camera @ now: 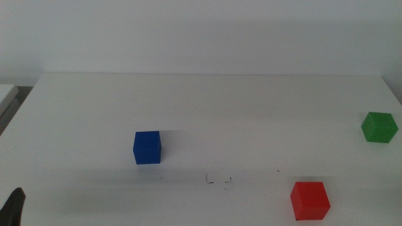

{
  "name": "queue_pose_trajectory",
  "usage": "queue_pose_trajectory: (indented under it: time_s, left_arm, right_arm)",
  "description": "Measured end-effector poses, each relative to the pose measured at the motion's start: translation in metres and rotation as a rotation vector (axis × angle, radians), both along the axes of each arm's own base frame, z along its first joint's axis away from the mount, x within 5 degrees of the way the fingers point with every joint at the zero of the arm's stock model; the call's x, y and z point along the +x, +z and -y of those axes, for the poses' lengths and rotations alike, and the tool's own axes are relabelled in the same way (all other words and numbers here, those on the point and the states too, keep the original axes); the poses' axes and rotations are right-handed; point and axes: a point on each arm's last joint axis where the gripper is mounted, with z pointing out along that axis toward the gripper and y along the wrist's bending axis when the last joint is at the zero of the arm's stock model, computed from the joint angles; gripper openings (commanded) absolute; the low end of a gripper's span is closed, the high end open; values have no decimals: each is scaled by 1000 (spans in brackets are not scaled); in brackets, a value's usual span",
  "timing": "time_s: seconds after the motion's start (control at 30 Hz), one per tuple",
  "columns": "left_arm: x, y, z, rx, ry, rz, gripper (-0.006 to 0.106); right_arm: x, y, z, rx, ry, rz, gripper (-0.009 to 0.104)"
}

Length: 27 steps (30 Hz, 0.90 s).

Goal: Stack red cubes first, then green, then blue cubes in a specific spot.

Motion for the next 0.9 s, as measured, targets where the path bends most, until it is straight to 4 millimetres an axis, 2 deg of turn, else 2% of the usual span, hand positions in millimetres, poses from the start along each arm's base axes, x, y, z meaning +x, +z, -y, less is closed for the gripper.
queue_pose_trajectory:
  time_s: [0.13, 0.2, 0.37, 0.6, 0.73, 0.9]
  left_arm:
    - [0, 0, 0, 0, 0, 0, 87]
    - [0, 0, 0, 0, 0, 0, 87]
    - [0, 0, 0, 0, 0, 0, 87]
    - [0, 0, 0, 0, 0, 0, 87]
    - [0, 0, 0, 0, 0, 0, 87]
    - [0, 0, 0, 0, 0, 0, 87]
  right_arm:
    - [0, 0, 0, 54, -6, 1, 90]
    - [0, 7, 0, 63, -7, -4, 90]
    - [6, 52, 0, 66, -4, -105, 90]
    - [16, 118, -1, 33, 15, -446, 90]
    - [20, 136, -2, 37, 25, -597, 90]
    - [16, 142, -3, 47, 34, -646, 90]
